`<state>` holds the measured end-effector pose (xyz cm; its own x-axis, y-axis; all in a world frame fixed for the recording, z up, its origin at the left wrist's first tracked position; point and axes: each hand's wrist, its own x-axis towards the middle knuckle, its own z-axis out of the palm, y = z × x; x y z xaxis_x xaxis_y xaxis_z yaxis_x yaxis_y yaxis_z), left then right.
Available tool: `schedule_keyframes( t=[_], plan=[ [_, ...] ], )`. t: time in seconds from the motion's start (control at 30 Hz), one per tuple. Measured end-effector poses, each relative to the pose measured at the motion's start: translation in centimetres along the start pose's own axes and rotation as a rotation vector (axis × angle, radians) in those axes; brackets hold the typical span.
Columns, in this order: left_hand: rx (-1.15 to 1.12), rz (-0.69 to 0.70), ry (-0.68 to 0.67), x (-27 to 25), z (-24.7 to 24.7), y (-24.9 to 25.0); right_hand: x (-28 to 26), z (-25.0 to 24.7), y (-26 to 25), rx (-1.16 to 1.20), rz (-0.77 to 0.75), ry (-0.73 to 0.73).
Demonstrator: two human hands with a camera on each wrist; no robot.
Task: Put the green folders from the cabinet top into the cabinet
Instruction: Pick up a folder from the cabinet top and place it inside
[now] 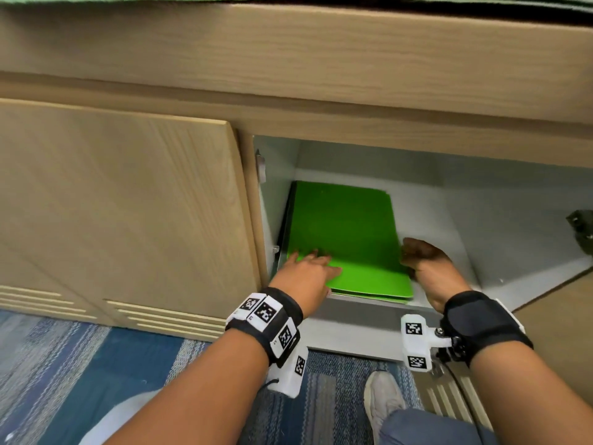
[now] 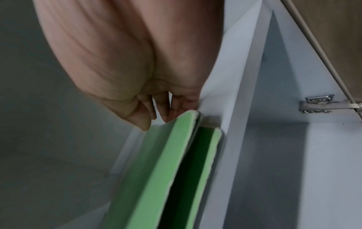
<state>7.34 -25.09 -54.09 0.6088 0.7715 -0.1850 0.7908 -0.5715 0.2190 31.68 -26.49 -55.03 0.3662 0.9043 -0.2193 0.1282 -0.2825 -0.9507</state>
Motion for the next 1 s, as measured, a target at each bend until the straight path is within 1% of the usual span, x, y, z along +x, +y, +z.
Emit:
schedule_keyframes(
  t=[0.13,0.23,0.43,0.53,0.6,0.67,0.7,0.8,0.93,1.0],
  plan=[
    [-0.007,-0.018,0.003,0.3,-0.4,-1.0,0.5,0.5,0.5,-0.062,0.022,0.004],
    [-0.031,-0.021,-0.001,0.1,-0.1,-1.1,0.3,0.7,0.2,-0.133,0.0,-0.023],
    [0.052,-0.017,-0.003,-0.1,0.4,-1.7,-0.7,1.7,-1.1,-0.156,-0.03,-0.029],
    [0.075,-0.015,-0.033,-0.1,0.7,-1.9,-0.5,1.9,-0.6,-0.16,-0.001,-0.055],
    [0.085,-0.01,-0.02,0.0,1.0,-1.9,0.3,2.2,0.4,-0.275,0.022,-0.051],
    [0.085,-0.01,0.025,-0.1,1.3,-1.8,0.9,2.3,1.3,-0.495,0.026,-0.035],
    [0.085,-0.012,0.04,-0.1,1.3,-1.8,0.9,2.5,1.3,-0.563,0.026,-0.021],
    [0.098,-0.008,0.041,0.1,1.4,-1.8,0.3,3.1,0.8,-0.609,0.0,0.025],
    [0.09,-0.001,0.003,0.6,1.5,-2.0,0.0,3.4,0.7,-0.812,0.0,-0.02],
    [0.074,-0.006,-0.004,0.7,1.5,-2.1,0.0,3.2,0.6,-0.824,-0.007,-0.046]
  ],
)
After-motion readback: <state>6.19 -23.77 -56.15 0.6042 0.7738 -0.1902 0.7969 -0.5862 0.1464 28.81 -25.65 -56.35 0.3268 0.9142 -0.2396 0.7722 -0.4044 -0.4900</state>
